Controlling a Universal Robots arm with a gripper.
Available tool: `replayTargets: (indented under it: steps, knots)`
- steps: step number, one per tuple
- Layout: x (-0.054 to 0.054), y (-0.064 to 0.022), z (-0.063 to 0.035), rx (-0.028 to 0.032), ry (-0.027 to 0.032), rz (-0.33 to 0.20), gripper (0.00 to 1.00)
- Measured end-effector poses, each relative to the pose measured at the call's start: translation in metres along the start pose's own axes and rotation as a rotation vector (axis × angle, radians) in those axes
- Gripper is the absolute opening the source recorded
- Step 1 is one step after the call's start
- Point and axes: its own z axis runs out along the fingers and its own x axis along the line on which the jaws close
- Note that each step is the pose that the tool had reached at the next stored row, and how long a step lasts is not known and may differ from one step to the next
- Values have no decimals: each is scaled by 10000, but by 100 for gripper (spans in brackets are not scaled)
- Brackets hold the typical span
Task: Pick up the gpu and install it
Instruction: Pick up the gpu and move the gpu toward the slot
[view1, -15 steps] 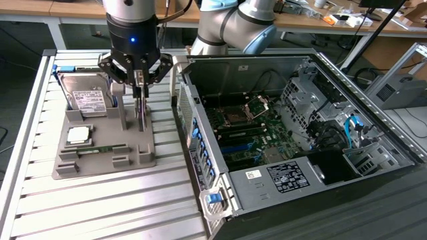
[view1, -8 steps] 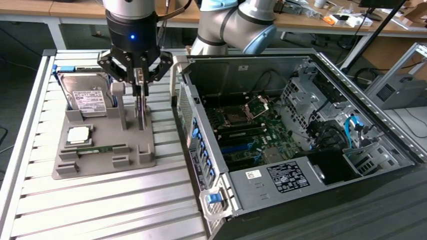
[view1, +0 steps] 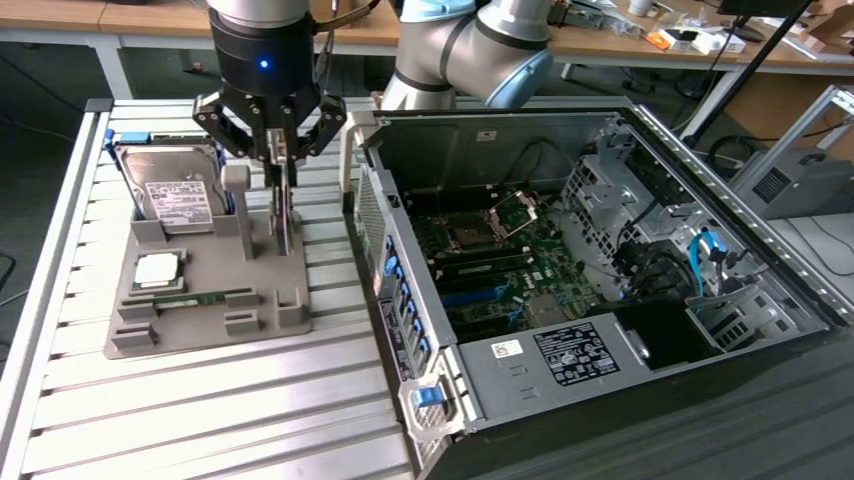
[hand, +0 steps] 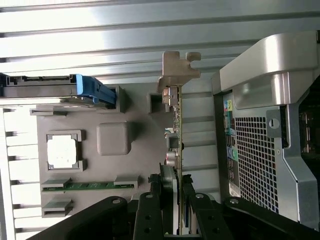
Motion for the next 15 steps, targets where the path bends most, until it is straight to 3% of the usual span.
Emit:
replayTargets:
  steps: [15]
  knots:
    - [-3,5,-120,-1,-1,0,27]
